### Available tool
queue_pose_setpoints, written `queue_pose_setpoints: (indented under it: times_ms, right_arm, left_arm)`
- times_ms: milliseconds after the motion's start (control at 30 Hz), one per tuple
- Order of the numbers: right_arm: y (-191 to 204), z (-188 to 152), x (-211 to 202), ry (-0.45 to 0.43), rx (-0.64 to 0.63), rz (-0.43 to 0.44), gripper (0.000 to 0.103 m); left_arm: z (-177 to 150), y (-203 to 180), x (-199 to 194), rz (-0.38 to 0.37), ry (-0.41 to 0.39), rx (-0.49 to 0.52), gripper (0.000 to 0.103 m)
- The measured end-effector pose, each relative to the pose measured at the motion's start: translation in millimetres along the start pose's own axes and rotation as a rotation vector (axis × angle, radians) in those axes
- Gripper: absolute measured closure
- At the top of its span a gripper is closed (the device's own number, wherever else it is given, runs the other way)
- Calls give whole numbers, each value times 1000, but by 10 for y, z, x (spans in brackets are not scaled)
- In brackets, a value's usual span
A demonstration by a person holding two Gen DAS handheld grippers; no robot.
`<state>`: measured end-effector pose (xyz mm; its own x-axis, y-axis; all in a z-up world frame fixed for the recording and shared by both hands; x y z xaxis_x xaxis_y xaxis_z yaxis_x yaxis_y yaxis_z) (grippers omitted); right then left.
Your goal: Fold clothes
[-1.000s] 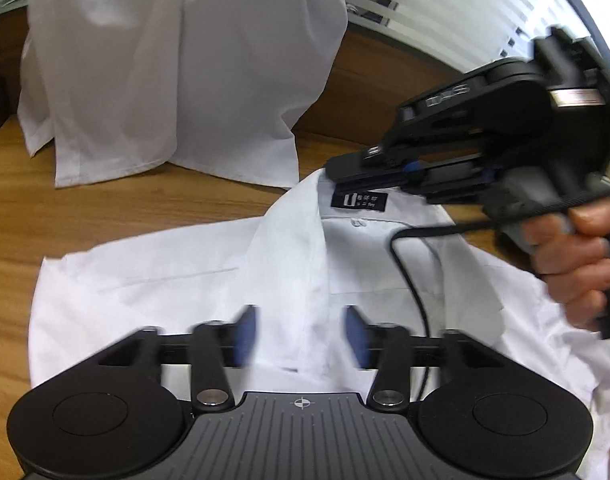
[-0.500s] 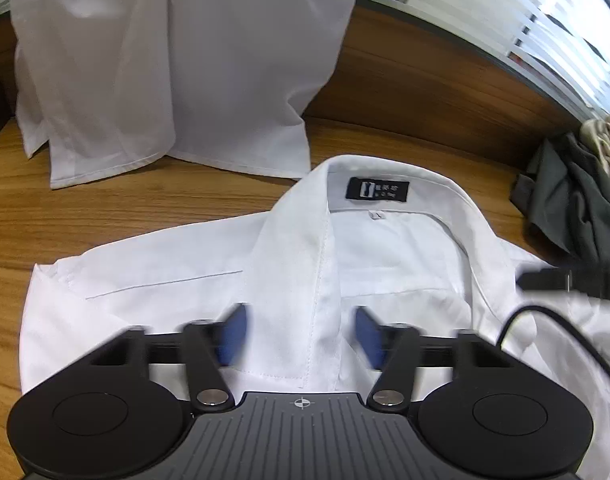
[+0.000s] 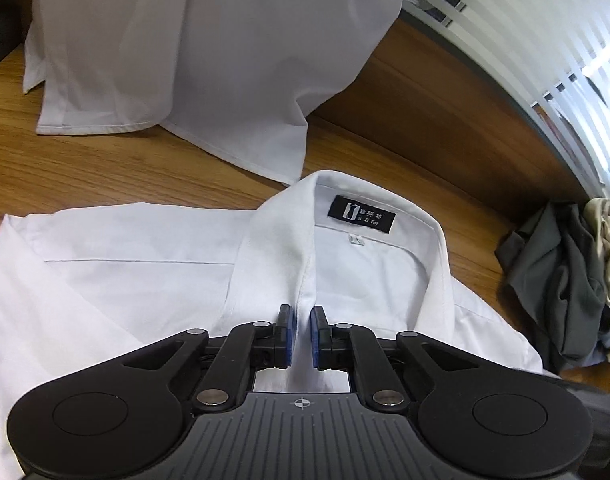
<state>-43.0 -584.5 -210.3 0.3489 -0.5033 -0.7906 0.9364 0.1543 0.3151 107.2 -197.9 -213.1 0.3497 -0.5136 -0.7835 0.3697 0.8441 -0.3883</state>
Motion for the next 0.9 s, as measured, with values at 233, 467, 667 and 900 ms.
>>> queue_pose_setpoints:
  times_ms: [233,467,667,900]
  right_arm:
    - [31,-16,53,0,-4,16,75]
    - [-12,-19,-717,-100,-20,3,32]
    - [-286,-368,-1584,-164,-20,-69,18]
    - [-1056,-1182,-2254,-160,95,-261,17]
  left_arm:
    - [21,-113,105,-6,9,103,83]
    - [253,-297,-382,-76,-66,193,42]
    - [53,-506,-926,-137,-104,306,24]
    - [-576,-640,-1122,-190,-35,446,17]
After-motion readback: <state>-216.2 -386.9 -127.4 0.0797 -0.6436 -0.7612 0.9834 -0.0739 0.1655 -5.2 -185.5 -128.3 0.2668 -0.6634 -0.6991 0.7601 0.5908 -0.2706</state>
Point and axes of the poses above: each gripper's, at about its wrist camera, not at the fingertips, and x roughly the way its jaws point, y to its left, z to its top, the point moved 7 cm from there along x, roughly the way its jaws point, and after that the axes turned 7 degrees about -y, right-handed, at the moved point
